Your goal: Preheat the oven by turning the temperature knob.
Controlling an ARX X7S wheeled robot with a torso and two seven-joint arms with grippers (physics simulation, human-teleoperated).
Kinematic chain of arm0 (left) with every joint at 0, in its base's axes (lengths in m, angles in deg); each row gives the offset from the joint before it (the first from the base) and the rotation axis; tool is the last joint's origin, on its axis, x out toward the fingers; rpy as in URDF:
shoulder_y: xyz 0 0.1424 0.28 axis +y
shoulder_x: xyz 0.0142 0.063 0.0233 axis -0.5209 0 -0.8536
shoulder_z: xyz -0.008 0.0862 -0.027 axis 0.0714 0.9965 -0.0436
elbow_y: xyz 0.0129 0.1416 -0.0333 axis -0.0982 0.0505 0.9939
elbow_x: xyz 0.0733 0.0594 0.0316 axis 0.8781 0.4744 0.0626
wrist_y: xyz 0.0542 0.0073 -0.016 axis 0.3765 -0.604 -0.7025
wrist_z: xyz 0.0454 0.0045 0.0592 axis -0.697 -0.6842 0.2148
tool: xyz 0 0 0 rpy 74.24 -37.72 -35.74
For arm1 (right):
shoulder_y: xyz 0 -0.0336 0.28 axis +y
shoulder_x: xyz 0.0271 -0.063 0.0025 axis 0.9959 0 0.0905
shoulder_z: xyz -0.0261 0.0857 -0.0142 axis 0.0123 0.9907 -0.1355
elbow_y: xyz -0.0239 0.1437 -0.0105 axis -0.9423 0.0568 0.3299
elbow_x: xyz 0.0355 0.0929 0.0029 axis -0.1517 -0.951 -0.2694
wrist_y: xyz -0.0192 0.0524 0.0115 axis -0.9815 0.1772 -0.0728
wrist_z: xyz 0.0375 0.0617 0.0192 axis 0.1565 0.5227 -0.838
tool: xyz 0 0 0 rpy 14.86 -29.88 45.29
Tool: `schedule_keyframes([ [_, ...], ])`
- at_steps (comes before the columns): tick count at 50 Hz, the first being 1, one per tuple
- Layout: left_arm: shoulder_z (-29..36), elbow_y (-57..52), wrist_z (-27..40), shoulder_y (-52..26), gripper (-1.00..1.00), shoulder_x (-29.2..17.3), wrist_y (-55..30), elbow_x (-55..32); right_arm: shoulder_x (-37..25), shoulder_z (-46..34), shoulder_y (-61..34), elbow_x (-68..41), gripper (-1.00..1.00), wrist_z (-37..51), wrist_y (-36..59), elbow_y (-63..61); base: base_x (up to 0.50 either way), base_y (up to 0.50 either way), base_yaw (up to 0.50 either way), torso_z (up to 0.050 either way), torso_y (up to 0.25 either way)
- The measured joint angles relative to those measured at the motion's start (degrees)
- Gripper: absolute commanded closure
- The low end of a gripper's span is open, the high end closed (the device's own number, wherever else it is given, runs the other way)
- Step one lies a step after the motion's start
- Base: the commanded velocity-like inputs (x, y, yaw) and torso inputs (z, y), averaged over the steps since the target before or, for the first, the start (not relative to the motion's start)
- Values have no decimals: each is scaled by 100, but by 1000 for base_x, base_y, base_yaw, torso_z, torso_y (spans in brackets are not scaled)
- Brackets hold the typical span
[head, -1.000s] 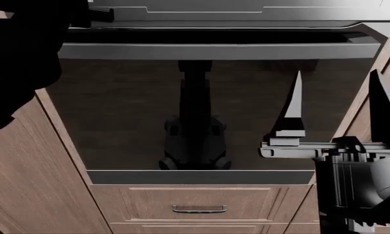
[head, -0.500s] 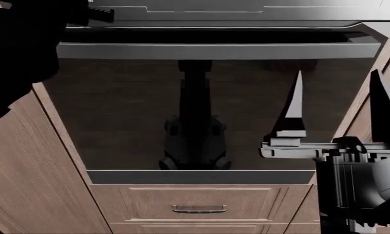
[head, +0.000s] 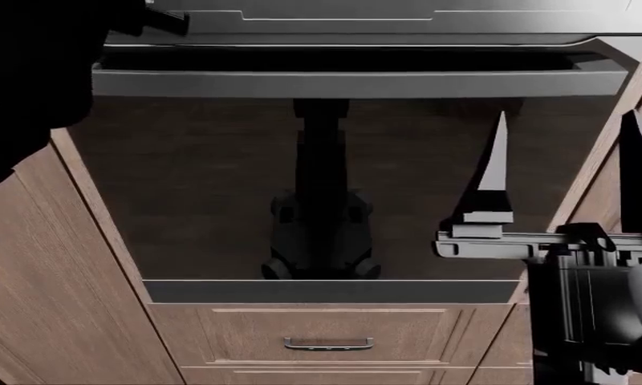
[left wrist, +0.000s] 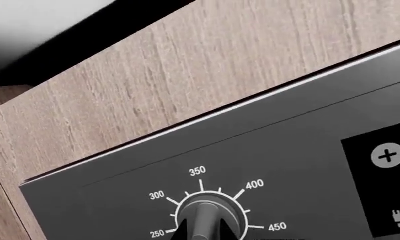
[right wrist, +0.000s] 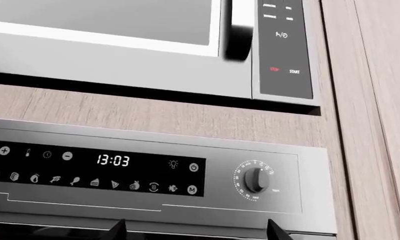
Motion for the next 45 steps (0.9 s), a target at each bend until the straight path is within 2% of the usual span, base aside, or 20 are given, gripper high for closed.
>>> schedule_keyframes([
  [21,557,-294,-335,-127,100,-165,-154,517,-26,39,-18,-44,-100,50,-5,-48,0,0,0,0,3],
  [45,1509,-511,-542,-314,100,-322,-156,1230,-59,46,-19,-80,-100,83,-30,-69,0,0,0,0,2],
])
